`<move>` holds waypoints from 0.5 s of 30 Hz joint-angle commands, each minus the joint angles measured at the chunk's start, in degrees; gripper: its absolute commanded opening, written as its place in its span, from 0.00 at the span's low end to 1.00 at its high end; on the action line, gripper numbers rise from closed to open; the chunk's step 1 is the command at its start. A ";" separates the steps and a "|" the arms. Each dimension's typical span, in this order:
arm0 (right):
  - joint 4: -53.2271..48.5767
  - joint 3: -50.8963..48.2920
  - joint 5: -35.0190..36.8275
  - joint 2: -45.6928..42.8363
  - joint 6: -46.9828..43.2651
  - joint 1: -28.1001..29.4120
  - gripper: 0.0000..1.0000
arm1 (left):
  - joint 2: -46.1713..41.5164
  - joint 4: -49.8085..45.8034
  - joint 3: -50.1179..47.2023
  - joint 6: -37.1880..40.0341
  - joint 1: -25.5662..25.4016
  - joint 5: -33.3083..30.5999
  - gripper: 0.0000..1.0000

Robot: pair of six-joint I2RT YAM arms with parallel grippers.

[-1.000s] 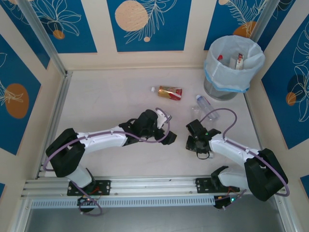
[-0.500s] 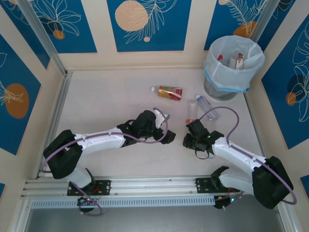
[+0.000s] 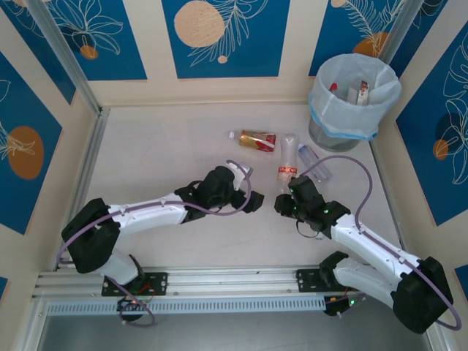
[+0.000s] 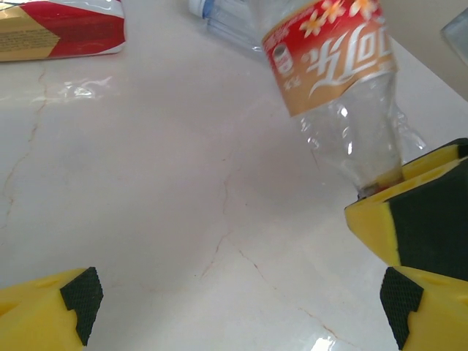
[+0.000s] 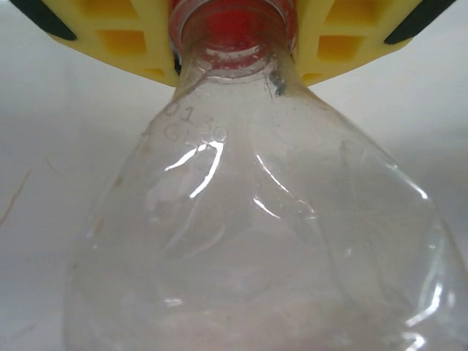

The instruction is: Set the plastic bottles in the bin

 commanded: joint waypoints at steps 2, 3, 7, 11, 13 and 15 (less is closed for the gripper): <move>3.40 2.85 -0.26 -1.70 -1.37 0.32 0.00 | -2.24 1.53 -1.31 -1.87 0.25 -2.48 0.99; 3.87 3.23 -0.53 -1.99 -1.71 0.30 0.00 | -2.54 1.78 -1.61 -2.08 0.34 -2.73 0.99; 11.03 2.46 -4.10 -4.40 -7.81 0.29 0.00 | -3.21 2.47 -2.36 -2.58 0.74 -3.12 0.99; 20.58 1.16 -5.59 -5.99 -13.22 -0.61 0.00 | -3.13 2.33 -2.02 -2.45 1.00 -2.86 0.99; 24.32 1.61 -6.62 -5.44 -15.58 -1.55 0.00 | -2.98 2.25 -1.74 -2.41 1.09 -2.52 0.99; 26.93 2.38 -7.90 -4.50 -16.46 -2.72 0.00 | -2.89 2.16 -1.48 -2.38 1.17 -2.35 0.99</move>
